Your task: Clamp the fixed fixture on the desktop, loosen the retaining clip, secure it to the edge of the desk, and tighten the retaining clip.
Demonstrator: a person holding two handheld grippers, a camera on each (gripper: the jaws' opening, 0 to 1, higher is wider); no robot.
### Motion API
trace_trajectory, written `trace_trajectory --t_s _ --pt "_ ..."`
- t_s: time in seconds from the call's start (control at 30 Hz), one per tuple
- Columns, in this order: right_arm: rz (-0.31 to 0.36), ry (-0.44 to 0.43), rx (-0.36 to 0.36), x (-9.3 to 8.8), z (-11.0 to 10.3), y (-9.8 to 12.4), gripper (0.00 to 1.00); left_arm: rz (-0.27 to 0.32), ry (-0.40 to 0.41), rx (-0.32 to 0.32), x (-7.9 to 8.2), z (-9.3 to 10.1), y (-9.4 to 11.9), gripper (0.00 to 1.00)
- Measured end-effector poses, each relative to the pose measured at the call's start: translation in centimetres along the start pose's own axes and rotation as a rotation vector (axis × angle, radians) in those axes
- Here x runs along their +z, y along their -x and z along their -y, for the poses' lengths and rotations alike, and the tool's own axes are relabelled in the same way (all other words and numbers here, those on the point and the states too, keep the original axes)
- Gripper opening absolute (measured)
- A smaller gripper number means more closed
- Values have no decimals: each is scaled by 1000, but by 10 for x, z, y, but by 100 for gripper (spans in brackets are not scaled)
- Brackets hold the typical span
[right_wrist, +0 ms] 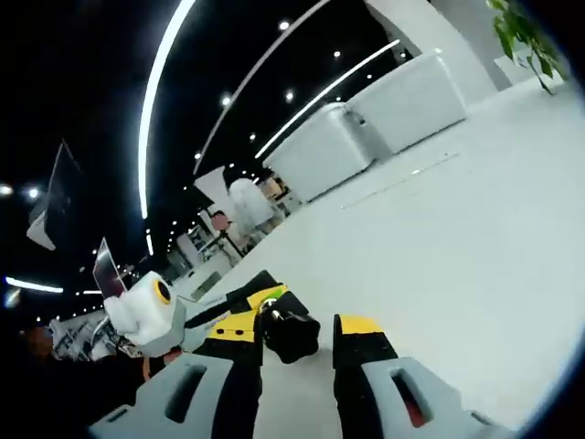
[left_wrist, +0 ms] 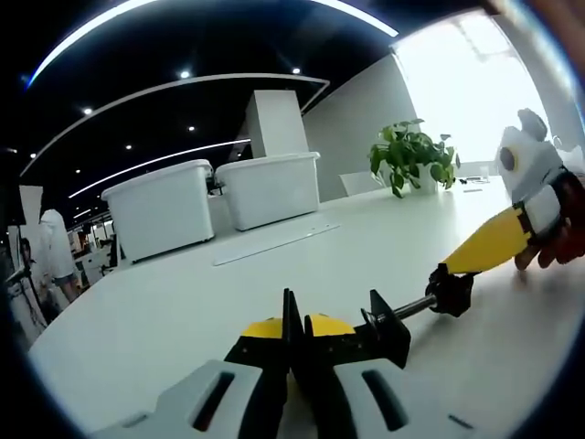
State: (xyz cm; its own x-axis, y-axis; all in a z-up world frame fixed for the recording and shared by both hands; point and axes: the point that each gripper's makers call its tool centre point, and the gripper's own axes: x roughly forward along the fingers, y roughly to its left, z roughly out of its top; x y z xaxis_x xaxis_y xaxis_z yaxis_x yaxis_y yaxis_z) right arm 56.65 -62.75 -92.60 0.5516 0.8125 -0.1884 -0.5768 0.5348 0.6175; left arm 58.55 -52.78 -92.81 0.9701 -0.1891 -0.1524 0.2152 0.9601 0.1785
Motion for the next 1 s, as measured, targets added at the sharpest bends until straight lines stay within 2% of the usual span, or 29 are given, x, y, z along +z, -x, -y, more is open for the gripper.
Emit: trace_trajectory --t_s 0.07,0.13,0.23,0.3,0.37,0.5,0.6,0.7,0.83,1.0 --pt "-8 -68 -10 -1 4 -1 21 0 -1 -1 0 0 0 7" --pt "-33 -154 -8 -5 5 -3 20 0 -1 -4 0 1 0 7" --pt "-47 -231 13 -8 3 -3 18 0 -1 -4 0 1 0 7" --pt "-59 -255 17 -10 5 -3 17 1 -1 -5 1 1 0 7" --pt "-59 -230 22 -11 2 -1 17 2 -2 -5 2 2 0 7" --pt "-45 -31 22 -7 -2 -1 16 1 -1 -5 3 2 -1 7" --pt "-18 215 18 -5 -9 1 16 1 -2 -4 1 1 -1 7" --pt "-3 358 -3 -6 -15 2 16 0 -1 -3 1 1 -2 7" --pt "49 641 -24 -6 -23 4 16 1 -2 -3 0 0 -3 7" --pt "96 834 -62 -1 -30 10 16 0 -3 4 1 2 0 7"
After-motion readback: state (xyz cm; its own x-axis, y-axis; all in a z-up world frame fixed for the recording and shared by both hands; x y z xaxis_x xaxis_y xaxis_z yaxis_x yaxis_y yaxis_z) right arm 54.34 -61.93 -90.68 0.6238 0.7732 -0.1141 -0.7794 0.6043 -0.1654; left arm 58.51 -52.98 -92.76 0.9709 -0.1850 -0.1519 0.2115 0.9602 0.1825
